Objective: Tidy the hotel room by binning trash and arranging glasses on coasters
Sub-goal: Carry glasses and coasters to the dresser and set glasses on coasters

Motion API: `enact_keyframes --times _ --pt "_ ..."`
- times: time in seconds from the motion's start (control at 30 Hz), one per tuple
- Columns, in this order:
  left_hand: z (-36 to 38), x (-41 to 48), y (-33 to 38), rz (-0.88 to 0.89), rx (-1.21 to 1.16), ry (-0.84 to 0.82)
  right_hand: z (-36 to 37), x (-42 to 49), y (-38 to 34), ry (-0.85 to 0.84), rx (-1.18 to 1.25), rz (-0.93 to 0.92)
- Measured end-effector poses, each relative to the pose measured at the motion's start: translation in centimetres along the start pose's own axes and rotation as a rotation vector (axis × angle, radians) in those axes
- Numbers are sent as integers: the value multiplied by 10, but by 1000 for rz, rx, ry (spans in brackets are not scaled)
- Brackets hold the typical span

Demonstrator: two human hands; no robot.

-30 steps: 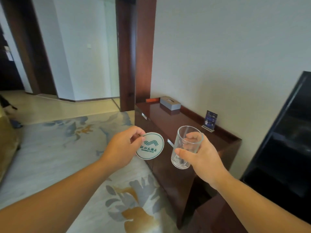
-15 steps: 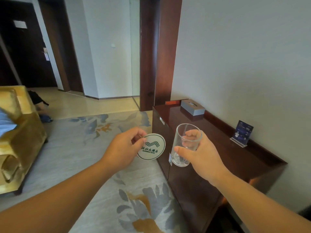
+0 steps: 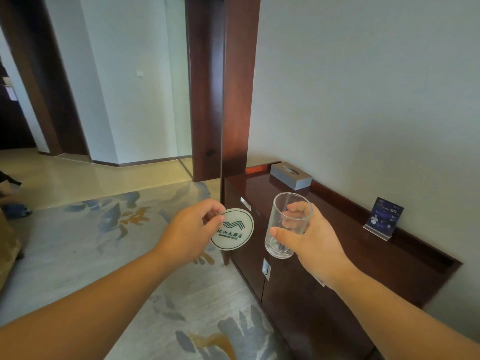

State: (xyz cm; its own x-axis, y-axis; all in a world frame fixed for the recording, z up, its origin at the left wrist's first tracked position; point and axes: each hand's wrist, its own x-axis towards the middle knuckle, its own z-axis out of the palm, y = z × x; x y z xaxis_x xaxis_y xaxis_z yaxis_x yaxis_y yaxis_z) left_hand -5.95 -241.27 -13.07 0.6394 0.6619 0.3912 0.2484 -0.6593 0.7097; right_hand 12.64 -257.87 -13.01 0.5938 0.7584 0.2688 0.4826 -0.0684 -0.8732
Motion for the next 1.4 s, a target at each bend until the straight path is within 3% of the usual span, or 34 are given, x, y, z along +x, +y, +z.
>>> enact_keyframes --times 0.27,0.9,1.4 --pt "8 67 -49 5 -24 -65 28 51 15 48 -43 66" --pt "98 273 -120 69 -59 -169 19 239 90 127 -80 147" --pt "140 439 -173 347 -112 -416 48 332 99 480 -134 318"
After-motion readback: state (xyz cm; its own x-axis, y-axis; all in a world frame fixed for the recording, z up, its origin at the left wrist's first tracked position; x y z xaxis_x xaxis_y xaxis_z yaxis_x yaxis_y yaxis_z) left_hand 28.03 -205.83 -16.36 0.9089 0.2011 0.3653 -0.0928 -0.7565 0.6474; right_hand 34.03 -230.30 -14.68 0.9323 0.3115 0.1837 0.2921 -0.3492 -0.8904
